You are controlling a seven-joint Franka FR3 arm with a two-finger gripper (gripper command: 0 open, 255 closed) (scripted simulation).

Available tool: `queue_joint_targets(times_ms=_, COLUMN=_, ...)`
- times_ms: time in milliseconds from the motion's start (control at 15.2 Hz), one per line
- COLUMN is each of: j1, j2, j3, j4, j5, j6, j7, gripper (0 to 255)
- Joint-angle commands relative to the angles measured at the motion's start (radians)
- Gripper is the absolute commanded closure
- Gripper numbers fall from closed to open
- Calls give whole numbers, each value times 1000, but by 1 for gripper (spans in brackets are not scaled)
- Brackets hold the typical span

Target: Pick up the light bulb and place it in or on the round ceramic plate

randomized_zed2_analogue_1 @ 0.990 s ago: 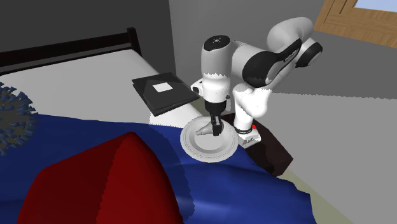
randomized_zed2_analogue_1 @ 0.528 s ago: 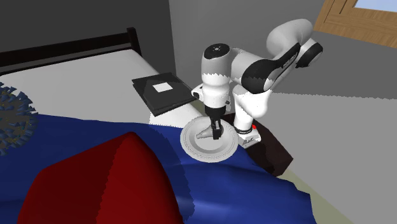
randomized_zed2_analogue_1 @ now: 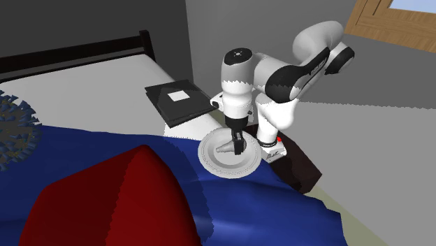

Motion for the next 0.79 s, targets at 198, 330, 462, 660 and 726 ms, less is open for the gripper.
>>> queue_joint_targets(times_ms=198, j1=-11, j2=21, j3=-17, j4=113, j5=-19, j6=-92, j7=7, gripper=0)
queue_joint_targets(times_ms=330, j1=-13, j2=29, j3=-21, j4=144, j5=-24, j6=-115, j7=9, gripper=0)
queue_joint_targets(times_ms=462, j1=-13, j2=29, j3=-21, j4=144, j5=-24, j6=-115, j7=9, gripper=0)
queue_joint_targets(times_ms=660, j1=-13, j2=29, j3=-21, j4=144, j5=-24, j6=-115, j7=9, gripper=0)
queue_joint_targets(times_ms=726, j1=-13, j2=29, j3=-21, j4=144, j5=-24, j6=-115, j7=9, gripper=0)
